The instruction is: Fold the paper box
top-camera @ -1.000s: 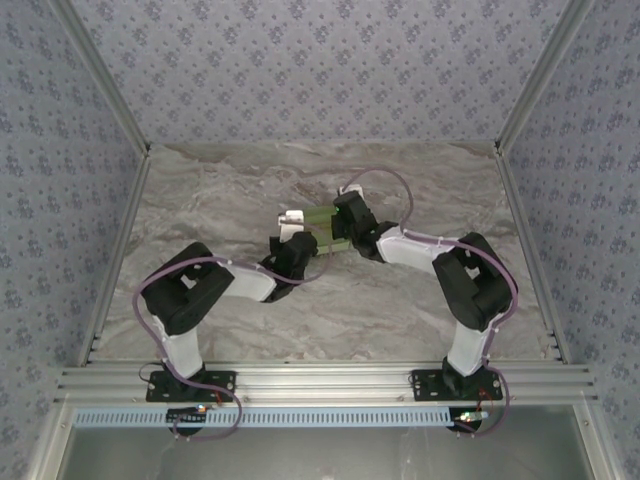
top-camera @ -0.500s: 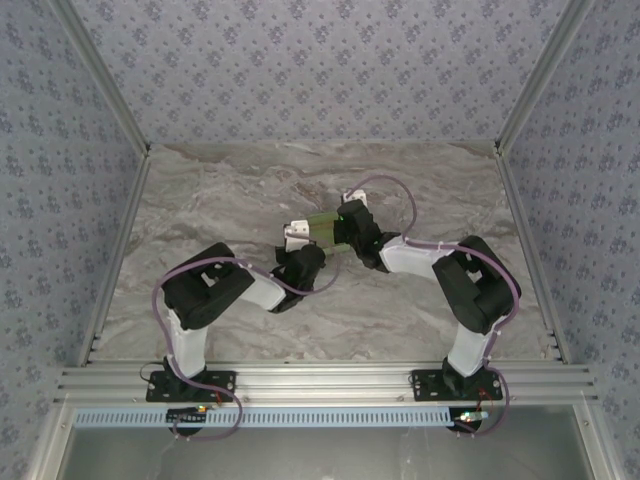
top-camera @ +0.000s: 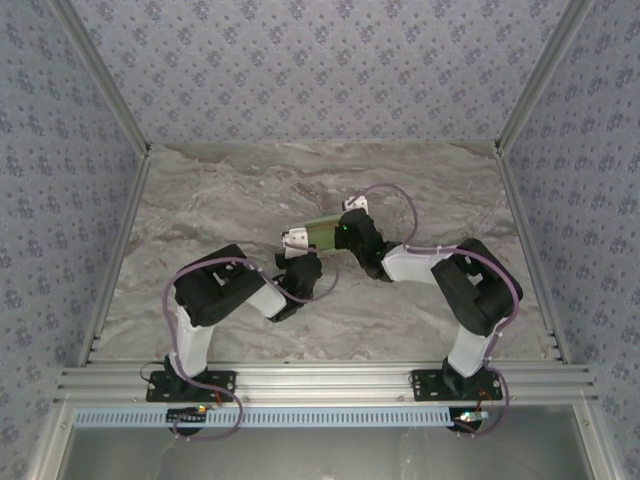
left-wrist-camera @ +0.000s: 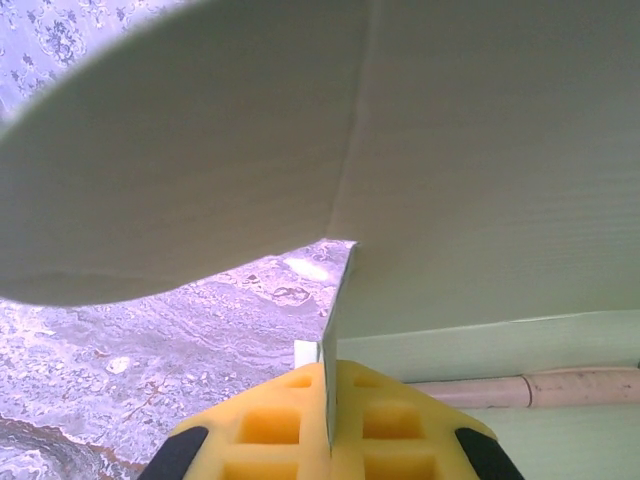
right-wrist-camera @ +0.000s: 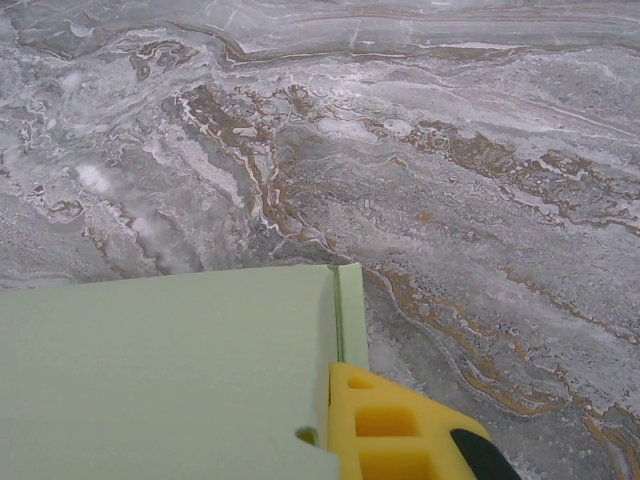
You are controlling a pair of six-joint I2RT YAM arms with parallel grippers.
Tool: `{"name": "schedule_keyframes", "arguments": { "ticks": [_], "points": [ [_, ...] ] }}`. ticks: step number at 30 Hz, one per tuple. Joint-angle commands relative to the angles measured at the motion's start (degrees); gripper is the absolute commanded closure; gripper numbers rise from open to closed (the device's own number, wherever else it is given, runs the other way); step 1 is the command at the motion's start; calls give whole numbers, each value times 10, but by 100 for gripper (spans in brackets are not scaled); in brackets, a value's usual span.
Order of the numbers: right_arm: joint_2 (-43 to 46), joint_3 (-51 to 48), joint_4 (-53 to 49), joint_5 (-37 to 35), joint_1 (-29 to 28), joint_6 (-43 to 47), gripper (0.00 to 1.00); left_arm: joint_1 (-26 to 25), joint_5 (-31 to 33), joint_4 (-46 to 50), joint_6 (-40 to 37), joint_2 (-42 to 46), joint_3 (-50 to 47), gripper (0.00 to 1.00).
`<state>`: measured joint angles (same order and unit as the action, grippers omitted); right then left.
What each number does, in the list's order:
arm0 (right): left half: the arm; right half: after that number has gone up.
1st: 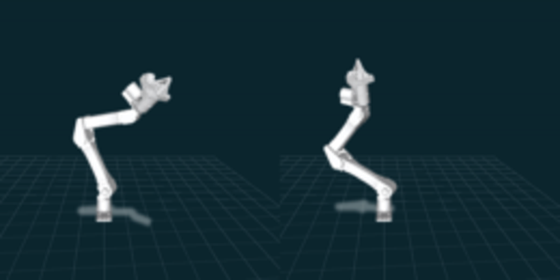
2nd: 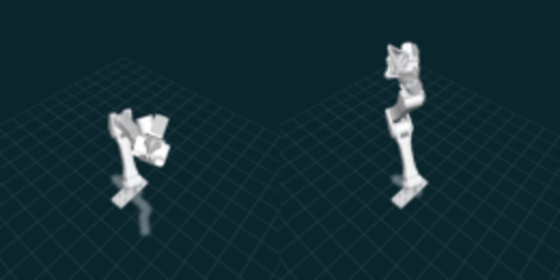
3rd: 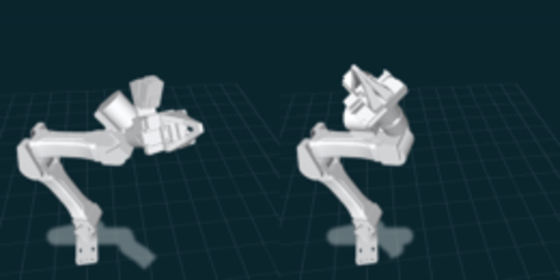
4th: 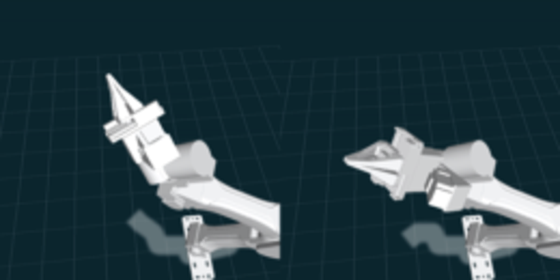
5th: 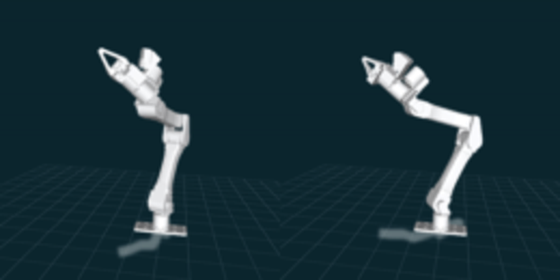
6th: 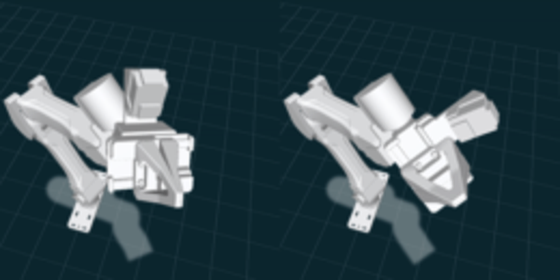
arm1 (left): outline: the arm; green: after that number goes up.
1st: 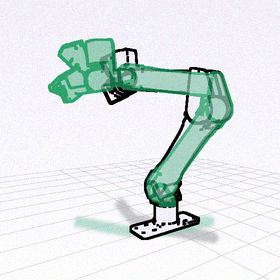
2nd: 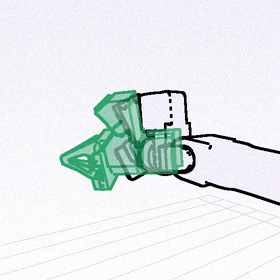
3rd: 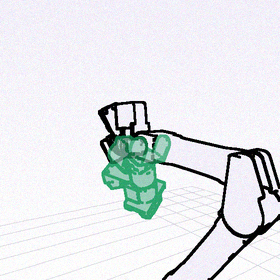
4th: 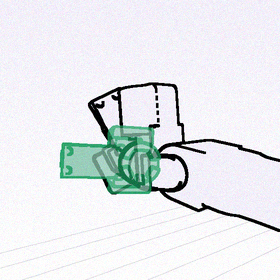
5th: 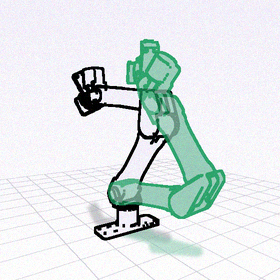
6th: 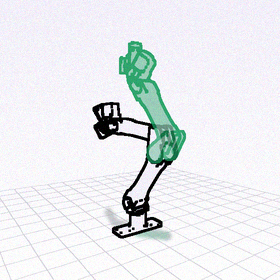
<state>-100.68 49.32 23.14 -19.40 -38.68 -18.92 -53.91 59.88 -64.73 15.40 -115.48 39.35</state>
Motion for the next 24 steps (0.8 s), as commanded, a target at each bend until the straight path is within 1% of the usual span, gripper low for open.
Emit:
{"name": "schedule_keyframes", "arguments": {
  "ticks": [1, 6, 13, 16, 24],
  "points": [
    [-2, -26, -53, 9, -24, 6, 100, -15, -48, 76, -15, -48, -31, 100],
    [-3, -42, -43, -27, -39, 5, 100, -15, -42, 34, -19, -71, -47, 100],
    [-6, -60, -17, -39, -46, -6, 100, -15, -38, -2, -38, -90, -58, 100],
    [-7, -61, -14, -48, -48, -6, 100, -15, -39, -7, -46, -85, -60, 100],
    [2, -55, -32, -64, -48, -8, 100, -15, -48, 7, -44, -43, -67, 92]
  ]
}}
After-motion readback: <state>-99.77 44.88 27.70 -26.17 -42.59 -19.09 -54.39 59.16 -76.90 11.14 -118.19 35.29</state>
